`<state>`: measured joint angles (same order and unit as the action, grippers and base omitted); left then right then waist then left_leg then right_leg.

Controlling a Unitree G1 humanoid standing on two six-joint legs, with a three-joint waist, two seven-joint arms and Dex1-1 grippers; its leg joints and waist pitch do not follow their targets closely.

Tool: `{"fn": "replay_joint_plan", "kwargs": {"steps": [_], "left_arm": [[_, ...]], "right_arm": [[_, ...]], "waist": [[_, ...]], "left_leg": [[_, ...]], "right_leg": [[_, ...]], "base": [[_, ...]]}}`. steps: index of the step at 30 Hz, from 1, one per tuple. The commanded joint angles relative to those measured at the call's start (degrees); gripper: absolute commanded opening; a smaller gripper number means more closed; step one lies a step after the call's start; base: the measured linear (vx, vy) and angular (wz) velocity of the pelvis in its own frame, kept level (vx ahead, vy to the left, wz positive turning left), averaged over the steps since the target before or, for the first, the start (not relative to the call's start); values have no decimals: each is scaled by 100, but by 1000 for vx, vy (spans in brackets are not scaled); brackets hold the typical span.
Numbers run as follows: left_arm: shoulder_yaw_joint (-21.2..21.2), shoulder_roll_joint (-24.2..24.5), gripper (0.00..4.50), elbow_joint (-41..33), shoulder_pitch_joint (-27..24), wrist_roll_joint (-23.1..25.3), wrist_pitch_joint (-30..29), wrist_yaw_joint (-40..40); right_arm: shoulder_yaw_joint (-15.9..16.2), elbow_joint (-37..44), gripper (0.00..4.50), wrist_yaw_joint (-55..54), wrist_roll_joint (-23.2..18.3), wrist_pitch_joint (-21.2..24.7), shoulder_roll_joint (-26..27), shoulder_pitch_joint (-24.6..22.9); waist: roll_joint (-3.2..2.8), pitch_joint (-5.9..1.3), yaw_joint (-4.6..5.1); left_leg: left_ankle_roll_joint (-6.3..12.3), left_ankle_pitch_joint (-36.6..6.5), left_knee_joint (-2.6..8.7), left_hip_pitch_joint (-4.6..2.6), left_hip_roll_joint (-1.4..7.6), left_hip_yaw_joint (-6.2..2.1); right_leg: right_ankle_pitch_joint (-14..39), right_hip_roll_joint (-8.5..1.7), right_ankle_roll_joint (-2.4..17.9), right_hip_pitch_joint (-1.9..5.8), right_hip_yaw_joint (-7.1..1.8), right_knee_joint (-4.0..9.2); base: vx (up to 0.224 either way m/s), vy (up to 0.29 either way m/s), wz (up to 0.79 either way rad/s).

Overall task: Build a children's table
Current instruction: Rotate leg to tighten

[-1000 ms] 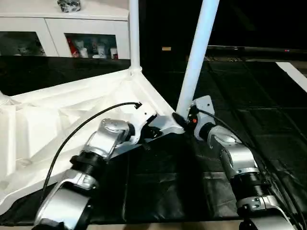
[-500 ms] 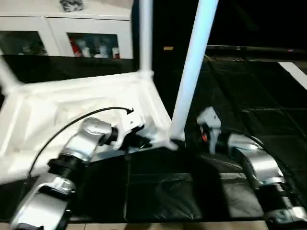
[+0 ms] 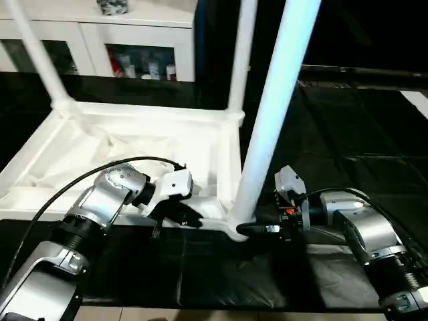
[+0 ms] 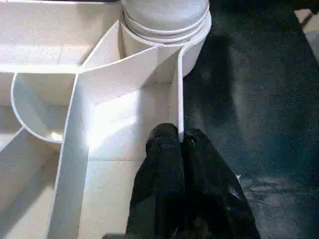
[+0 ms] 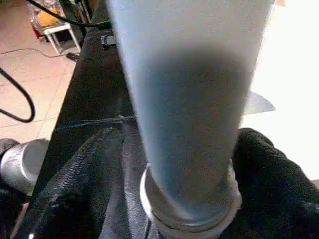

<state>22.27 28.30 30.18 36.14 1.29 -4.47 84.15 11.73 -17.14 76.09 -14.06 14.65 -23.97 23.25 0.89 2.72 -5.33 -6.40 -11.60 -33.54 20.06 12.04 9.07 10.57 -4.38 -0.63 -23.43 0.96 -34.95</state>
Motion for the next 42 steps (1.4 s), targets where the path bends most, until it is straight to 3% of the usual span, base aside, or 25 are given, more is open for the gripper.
{"fn": "replay_joint_plan", "kwargs": {"steps": [1,8,9,10,17,18,21,23,24,27,30,35,38,40,42], "left_arm": [[175,5,0,-108,-29,34,114,250],[194,29,0,-50,0,69,205,279],[181,28,0,-53,-5,83,209,205],[178,27,0,-56,-8,86,206,174],[72,-20,0,-78,-81,58,-38,-71],[43,-60,0,-51,-76,64,-136,-173],[-70,-233,0,33,-37,34,-393,-492],[-188,-405,0,71,21,-20,-635,-782],[-285,-567,0,105,78,-62,-838,-1046],[-454,-936,0,146,179,-153,-1267,-1555],[-654,-1484,0,372,377,-172,-1591,-2371],[-900,-2069,0,722,630,-174,-1733,-3304],[-949,-2176,0,769,675,-163,-1744,-3484],[-982,-2281,0,750,714,-106,-1772,-3604],[-943,-2212,0,727,719,-33,-1730,-3556]], "right_arm": [[23,-37,321,124,-97,57,-74,81],[83,-135,259,201,-123,80,-24,115],[97,-148,250,219,-126,101,-7,128],[98,-148,241,231,-128,115,1,131],[110,77,203,242,-209,225,0,4],[106,140,201,199,-237,272,12,-52],[102,267,200,-110,-181,365,105,-201],[94,236,200,-615,28,326,275,-252],[55,144,199,-1111,211,281,458,-252],[-91,-98,197,-2103,438,420,892,-129],[-259,-437,196,-3189,577,710,1474,155],[-337,-867,193,-4140,784,811,1976,596],[-352,-982,193,-4333,861,788,2061,705],[-429,-1159,193,-4459,918,620,2171,848],[-481,-1115,247,-4329,853,570,2188,836]], "waist": [[1,-343,13],[9,-347,5],[73,-345,10],[30,-345,-2],[51,-351,-11],[-13,-349,-21],[20,-341,-29],[-22,-326,-27],[-6,-300,0],[1,-291,84],[-14,-296,192],[-28,-331,247],[-28,-347,227],[-30,-369,242],[-19,-367,233]], "left_leg": [[290,-797,393,1,56,107],[268,-797,388,4,50,107],[285,-786,388,10,51,113],[277,-760,392,7,53,105],[284,-715,383,5,49,110],[262,-710,385,-1,52,105],[232,-775,393,-3,47,112],[181,-925,409,-7,44,101],[34,-1170,427,-21,33,100],[-111,-1414,463,-12,7,64],[-183,-1466,461,-4,-15,44],[-52,-1150,423,23,-33,65],[-1,-1044,411,18,-27,65],[41,-800,398,40,-26,63],[89,-735,389,39,-24,75]], "right_leg": [[489,-217,1564,314,-110,307],[542,-219,1550,316,-106,311],[555,-217,1539,320,-105,315],[609,-225,1518,313,-105,311],[499,-220,1524,314,-104,298],[490,-220,1522,310,-108,292],[503,-211,1515,310,-113,314],[756,-217,1476,300,-111,339],[1220,-223,1362,275,-120,389],[2000,-227,1058,279,-117,464],[2154,-210,972,254,-106,482],[1483,-187,1126,281,-115,464],[1236,-186,1168,298,-116,443],[681,-182,1306,324,-111,380],[507,-179,1351,330,-110,378]], "base": [[0,0,0],[0,0,0],[0,0,0],[0,0,0],[0,0,0],[0,0,0],[0,0,0],[0,0,0],[0,0,0],[0,0,0],[0,0,0],[0,0,0],[0,0,0],[0,0,0],[0,0,0]]}}
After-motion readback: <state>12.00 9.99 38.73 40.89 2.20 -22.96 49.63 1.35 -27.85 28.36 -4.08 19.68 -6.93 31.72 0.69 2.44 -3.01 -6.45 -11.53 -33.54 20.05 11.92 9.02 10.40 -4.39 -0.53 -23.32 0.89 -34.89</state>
